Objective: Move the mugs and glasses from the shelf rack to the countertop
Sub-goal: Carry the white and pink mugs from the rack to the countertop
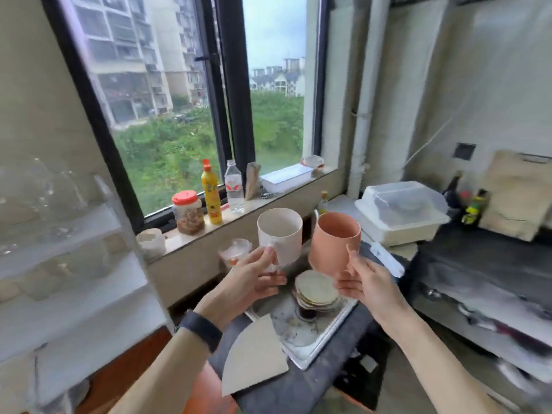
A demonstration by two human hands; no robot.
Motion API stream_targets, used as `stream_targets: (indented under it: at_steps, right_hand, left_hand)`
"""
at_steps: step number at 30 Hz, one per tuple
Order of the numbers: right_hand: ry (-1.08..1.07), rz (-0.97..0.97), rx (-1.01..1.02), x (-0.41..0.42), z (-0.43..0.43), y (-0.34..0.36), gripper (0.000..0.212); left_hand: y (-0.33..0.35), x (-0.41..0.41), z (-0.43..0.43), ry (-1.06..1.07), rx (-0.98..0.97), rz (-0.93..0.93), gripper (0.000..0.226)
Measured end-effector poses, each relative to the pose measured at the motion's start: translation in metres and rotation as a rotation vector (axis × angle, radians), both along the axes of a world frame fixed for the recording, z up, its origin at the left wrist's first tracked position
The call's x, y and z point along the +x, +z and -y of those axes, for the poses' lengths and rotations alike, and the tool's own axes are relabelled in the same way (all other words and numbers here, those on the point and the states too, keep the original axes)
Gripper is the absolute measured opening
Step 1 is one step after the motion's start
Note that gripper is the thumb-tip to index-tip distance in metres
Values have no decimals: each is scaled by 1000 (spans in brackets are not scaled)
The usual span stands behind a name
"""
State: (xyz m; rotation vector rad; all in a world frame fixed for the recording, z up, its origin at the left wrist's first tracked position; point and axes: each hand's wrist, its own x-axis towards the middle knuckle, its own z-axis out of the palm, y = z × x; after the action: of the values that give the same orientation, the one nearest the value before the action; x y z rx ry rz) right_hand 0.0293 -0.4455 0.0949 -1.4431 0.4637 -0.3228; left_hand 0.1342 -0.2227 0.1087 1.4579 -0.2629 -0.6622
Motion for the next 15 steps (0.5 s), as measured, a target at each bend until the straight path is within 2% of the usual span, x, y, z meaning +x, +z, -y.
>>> stream_targets:
  at_steps: [9, 15]
  right_hand:
    - [-401, 7, -43, -166, 239, 9, 42]
    - [-639, -6, -71, -260, 359, 8, 45]
  left_hand:
    - [6, -81, 296, -343, -112, -63, 26]
    - [3, -141, 453, -502, -67, -99, 27]
